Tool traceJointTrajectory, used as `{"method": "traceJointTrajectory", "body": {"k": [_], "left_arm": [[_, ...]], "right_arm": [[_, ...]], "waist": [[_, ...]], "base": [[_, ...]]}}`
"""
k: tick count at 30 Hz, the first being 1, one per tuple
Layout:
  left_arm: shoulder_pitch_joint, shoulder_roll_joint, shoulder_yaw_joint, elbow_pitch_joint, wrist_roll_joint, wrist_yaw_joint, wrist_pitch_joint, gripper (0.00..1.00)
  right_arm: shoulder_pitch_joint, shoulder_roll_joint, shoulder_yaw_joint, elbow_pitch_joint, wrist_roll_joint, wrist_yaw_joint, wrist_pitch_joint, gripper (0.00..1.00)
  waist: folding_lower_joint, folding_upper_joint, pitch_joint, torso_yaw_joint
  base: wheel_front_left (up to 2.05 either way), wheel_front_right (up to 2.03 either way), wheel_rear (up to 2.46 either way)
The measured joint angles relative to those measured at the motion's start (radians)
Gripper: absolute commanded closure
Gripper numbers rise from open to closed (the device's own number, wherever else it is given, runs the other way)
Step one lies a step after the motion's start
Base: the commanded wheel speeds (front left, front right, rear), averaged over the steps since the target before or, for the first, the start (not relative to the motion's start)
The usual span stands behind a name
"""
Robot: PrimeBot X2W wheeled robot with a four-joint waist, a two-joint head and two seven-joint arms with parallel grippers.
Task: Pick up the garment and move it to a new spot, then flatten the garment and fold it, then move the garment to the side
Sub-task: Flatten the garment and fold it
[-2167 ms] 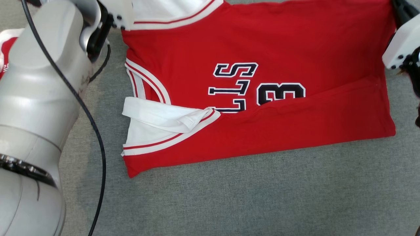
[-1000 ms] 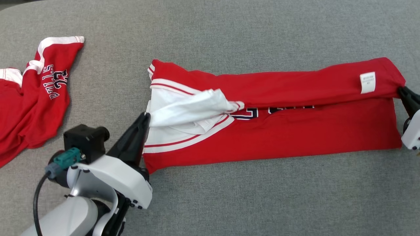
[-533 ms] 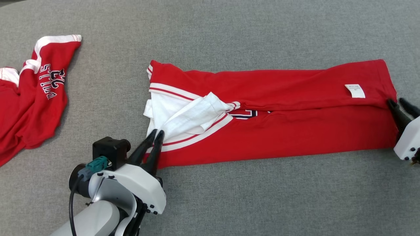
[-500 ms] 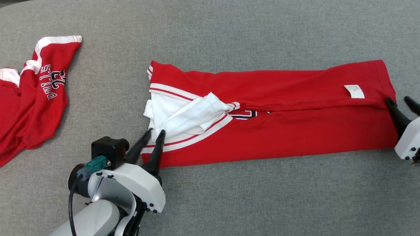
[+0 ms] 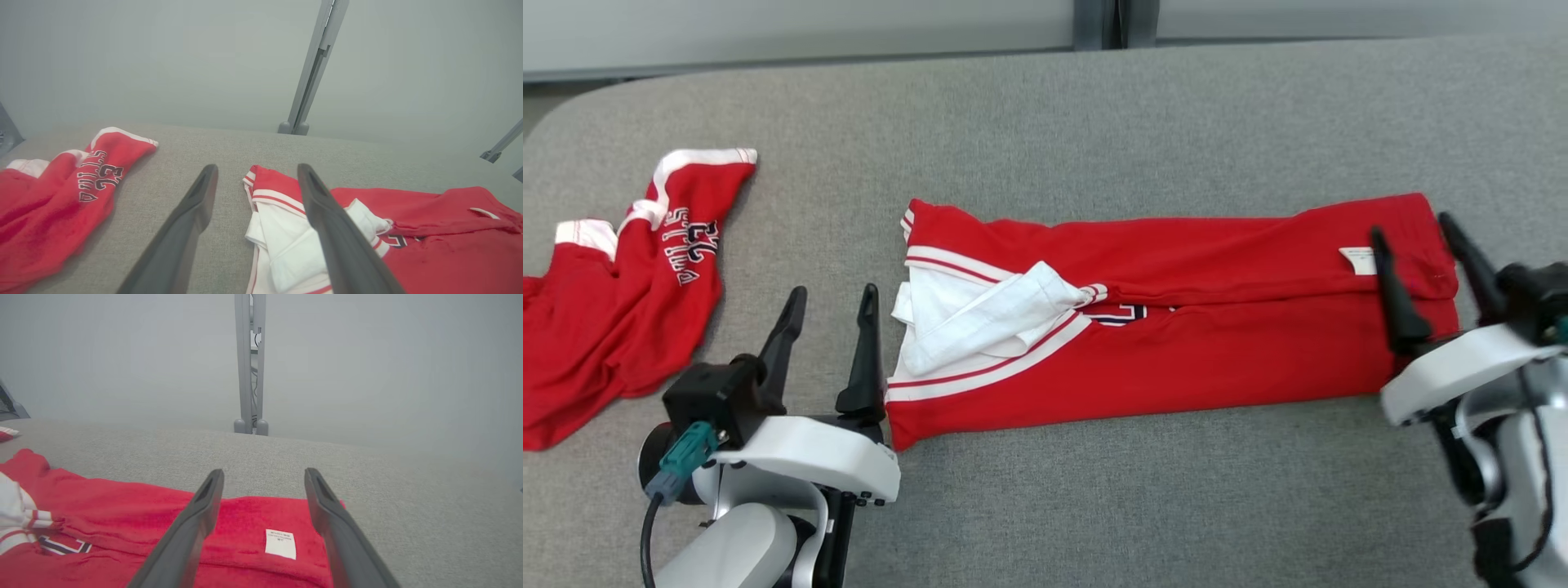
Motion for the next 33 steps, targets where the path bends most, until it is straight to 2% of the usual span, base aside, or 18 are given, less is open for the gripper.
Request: {"method": "traceJointTrajectory", "body": {"k": [3,9,15,18,22,26,33], "left_arm": [[0.028,-0.008,0.027,0.0,0.015,0.017,-0.033,0.0],[0.099,-0.031,0.061,0.015,0.065,0.009,-0.054,0.0],[0.164,-0.084,0.111,0.018,0.162,-0.025,-0.058,0.0],[0.207,-0.117,0.141,0.015,0.221,-0.039,-0.058,0.0],[0.251,-0.145,0.169,0.03,0.29,-0.085,-0.058,0.0],[0.294,-0.206,0.24,0.054,0.358,-0.147,-0.058,0.0],[0.356,-0.27,0.316,0.096,0.459,-0.227,-0.058,0.0]], "right_arm": [[0.019,0.043,0.037,0.028,-0.008,0.0,-0.08,0.0],[0.042,0.1,0.072,0.107,-0.035,0.0,-0.184,0.0],[0.091,0.137,0.055,0.13,-0.055,0.0,-0.208,0.0],[0.125,0.151,0.032,0.091,-0.061,0.0,-0.211,0.0],[0.184,0.164,-0.002,0.051,-0.07,0.0,-0.211,0.0],[0.244,0.174,-0.029,0.004,-0.089,0.0,-0.212,0.0],[0.302,0.179,-0.033,-0.069,-0.104,0.0,-0.212,0.0]], "waist": [[0.0,0.0,-0.034,-0.003],[0.0,0.0,-0.104,-0.008],[0.0,0.0,-0.174,-0.006],[0.0,0.0,-0.202,-0.003],[0.0,0.0,-0.223,0.004],[0.0,0.0,-0.241,0.003],[0.0,0.0,-0.263,-0.01]], "base": [[0.0,0.0,0.0],[0.0,0.0,0.0],[0.0,0.0,0.0],[0.0,0.0,0.0],[0.0,0.0,0.0],[0.0,0.0,0.0],[0.0,0.0,0.0]]}}
